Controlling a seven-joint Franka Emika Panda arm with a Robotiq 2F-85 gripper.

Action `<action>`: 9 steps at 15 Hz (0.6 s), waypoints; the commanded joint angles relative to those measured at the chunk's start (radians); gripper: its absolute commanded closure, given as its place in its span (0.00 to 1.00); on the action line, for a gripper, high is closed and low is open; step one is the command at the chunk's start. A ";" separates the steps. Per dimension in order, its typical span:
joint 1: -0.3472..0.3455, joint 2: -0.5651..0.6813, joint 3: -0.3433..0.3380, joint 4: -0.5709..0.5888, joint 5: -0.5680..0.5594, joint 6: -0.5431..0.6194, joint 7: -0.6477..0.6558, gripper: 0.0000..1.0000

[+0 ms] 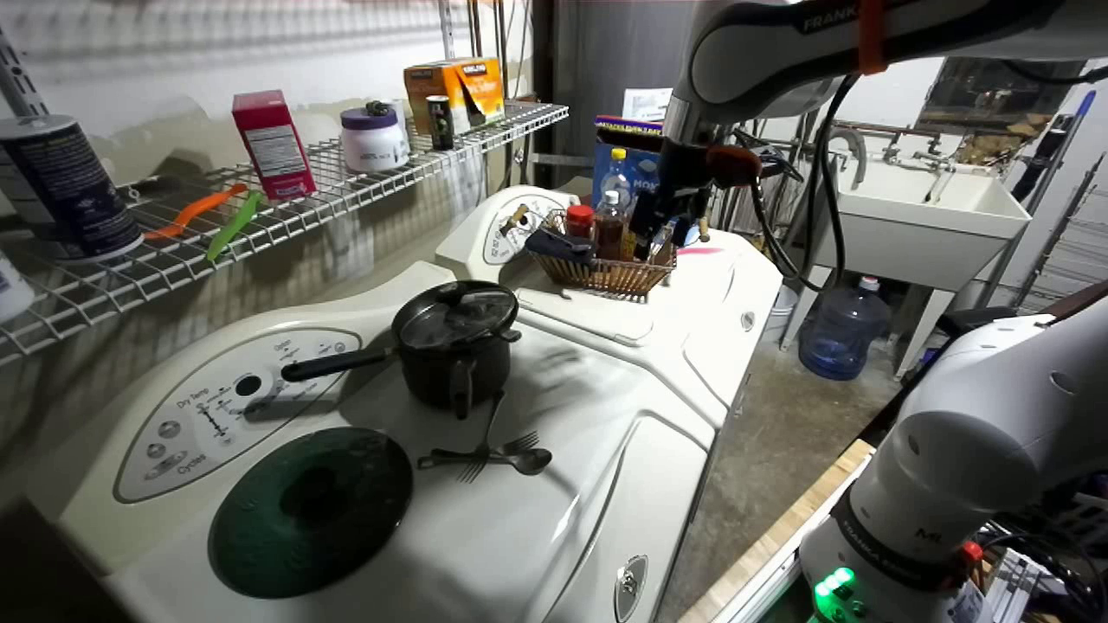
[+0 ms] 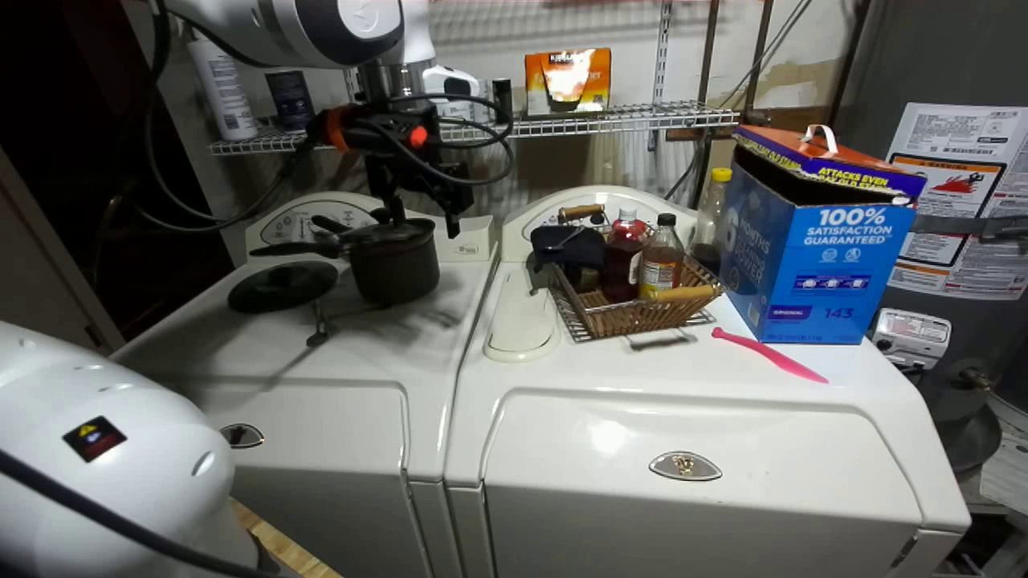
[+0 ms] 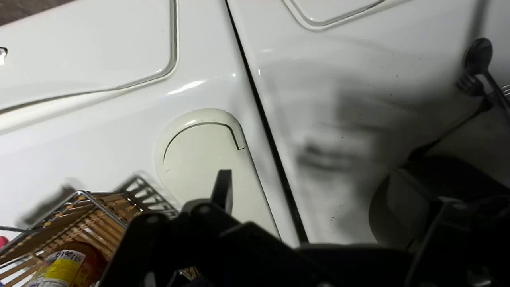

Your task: Pick up the black container from the right side of the shelf and put it on the left washing machine.

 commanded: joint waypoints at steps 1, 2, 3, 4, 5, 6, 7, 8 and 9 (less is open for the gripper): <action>-0.004 0.000 0.003 0.002 0.002 -0.003 -0.001 0.00; -0.004 0.000 0.003 0.002 0.002 -0.003 -0.001 0.00; -0.004 0.000 0.003 0.002 0.002 -0.003 -0.001 0.00; 0.012 0.019 0.007 0.017 0.020 0.030 -0.009 0.00; 0.028 0.033 0.013 0.030 0.018 0.070 -0.035 0.00; 0.047 0.042 0.015 0.045 0.041 0.102 -0.045 0.00; 0.071 0.056 0.019 0.065 0.061 0.137 -0.064 0.00; 0.091 0.072 0.025 0.083 0.071 0.176 -0.079 0.00; 0.115 0.092 0.025 0.105 0.092 0.220 -0.097 0.00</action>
